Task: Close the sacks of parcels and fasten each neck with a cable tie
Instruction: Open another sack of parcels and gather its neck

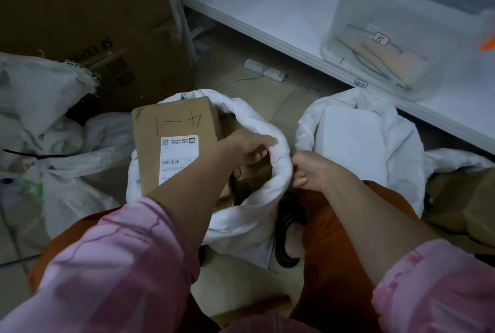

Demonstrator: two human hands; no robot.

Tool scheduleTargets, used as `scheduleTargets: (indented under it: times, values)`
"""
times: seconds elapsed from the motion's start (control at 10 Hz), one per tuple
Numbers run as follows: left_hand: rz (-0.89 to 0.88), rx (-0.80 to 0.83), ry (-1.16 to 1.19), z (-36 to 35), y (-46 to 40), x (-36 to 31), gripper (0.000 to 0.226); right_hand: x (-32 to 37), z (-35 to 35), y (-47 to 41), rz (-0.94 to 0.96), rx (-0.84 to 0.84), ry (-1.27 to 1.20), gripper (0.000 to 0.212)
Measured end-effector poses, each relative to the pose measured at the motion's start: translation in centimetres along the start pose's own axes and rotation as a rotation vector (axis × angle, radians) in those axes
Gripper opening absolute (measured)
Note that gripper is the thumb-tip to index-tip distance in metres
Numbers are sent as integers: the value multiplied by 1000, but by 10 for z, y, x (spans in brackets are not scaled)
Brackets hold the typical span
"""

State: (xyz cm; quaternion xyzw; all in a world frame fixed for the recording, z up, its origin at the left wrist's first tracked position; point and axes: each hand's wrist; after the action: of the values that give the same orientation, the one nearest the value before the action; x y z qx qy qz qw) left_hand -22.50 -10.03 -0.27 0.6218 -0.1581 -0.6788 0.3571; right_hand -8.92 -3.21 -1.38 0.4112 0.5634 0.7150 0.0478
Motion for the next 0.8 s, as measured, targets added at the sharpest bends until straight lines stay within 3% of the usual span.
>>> scheduleTargets:
  times: [0.1,0.2,0.3,0.4,0.5,0.6,0.7,0.8]
  values:
    - [-73,367,-13,4,-27,-29,18,5,-1,-2,5,35,143,28]
    - [-6,1013,-47,0,-72,-29,47,24,-13,15,57,-97,427,24]
    - [-141,1254,-297,9,-98,-26,41,41,-27,26,348,-447,921,32]
    - [-314,1483,-364,44,-138,-22,32,48,-37,24,398,-472,1041,40]
    - [-88,1124,-147,40,-93,-23,30,52,-44,16,374,-467,1020,39]
    - [-311,107,-142,14,-22,-36,36,50,-44,6,404,-627,1070,29]
    - [-272,-49,-343,10,-2,-27,39,50,-34,2,374,-699,1042,26]
    - [-222,-228,-512,18,-4,-24,30,57,-23,0,231,-576,783,27]
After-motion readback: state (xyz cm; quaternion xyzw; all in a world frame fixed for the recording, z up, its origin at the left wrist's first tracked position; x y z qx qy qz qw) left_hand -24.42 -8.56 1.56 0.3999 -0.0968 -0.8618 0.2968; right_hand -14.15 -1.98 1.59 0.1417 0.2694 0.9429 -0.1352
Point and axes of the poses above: each hand's wrist, its own y-axis away from the middle knuckle, its own z-axis out of the back of the hand, x = y × z, and after that the axes turned 10 degrees about y, right-handed
